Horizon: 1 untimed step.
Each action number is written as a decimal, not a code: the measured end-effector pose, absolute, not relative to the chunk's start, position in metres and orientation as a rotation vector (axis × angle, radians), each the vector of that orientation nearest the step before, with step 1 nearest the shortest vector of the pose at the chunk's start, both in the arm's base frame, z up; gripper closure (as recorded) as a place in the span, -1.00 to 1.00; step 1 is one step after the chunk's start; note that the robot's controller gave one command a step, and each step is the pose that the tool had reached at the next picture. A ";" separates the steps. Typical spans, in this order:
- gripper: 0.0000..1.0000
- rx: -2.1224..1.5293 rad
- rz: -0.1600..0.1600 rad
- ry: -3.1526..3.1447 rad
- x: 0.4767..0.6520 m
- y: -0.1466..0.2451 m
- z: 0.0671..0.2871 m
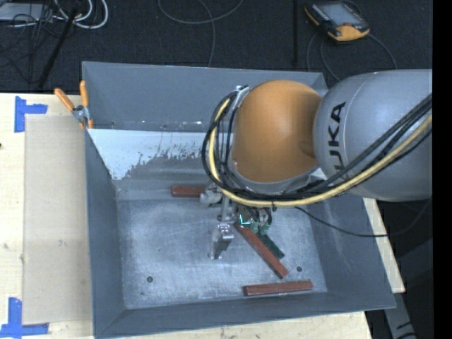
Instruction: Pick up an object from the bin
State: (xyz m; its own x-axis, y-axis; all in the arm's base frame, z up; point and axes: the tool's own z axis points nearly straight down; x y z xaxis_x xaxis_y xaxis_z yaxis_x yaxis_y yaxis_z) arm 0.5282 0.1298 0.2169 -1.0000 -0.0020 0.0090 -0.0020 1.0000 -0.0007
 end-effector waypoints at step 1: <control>-1.00 -0.002 0.000 -3.140 0.530 0.129 0.221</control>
Offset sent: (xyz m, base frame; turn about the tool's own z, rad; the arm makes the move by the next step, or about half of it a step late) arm 0.0380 -0.0668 -0.0547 -0.1770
